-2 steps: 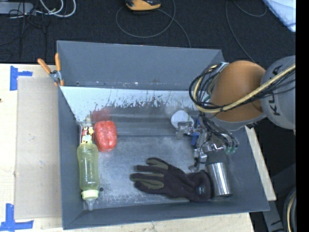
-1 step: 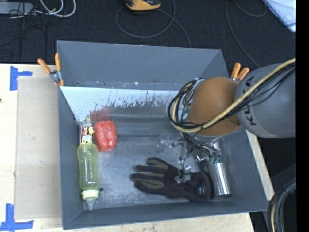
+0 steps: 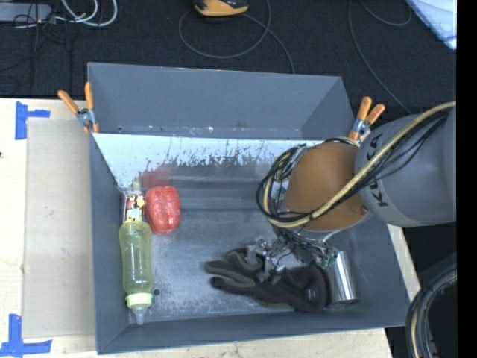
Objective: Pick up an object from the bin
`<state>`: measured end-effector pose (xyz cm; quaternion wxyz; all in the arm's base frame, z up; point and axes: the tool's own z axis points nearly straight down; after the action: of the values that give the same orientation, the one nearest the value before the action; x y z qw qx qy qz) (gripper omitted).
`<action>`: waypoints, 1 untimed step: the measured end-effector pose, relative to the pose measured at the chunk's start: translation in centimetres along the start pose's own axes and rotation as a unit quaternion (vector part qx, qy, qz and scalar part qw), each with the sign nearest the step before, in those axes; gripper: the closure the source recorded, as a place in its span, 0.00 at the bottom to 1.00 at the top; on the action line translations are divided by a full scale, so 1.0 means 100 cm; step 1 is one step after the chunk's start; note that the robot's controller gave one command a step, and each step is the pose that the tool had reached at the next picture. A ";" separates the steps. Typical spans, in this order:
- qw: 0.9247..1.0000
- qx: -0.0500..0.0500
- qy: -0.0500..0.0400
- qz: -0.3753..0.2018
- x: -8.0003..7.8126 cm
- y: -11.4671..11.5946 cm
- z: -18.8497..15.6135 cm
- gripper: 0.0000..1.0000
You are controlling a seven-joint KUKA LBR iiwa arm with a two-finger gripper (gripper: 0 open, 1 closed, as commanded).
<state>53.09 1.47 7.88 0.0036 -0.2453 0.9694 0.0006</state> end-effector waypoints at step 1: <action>1.000 0.000 0.000 0.000 0.000 0.000 0.000 1.00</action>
Offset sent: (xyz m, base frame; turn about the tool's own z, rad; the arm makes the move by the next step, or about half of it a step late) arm -0.0070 0.0102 0.1384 0.0153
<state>53.10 1.48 7.90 0.0036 -0.2454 0.9694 0.0006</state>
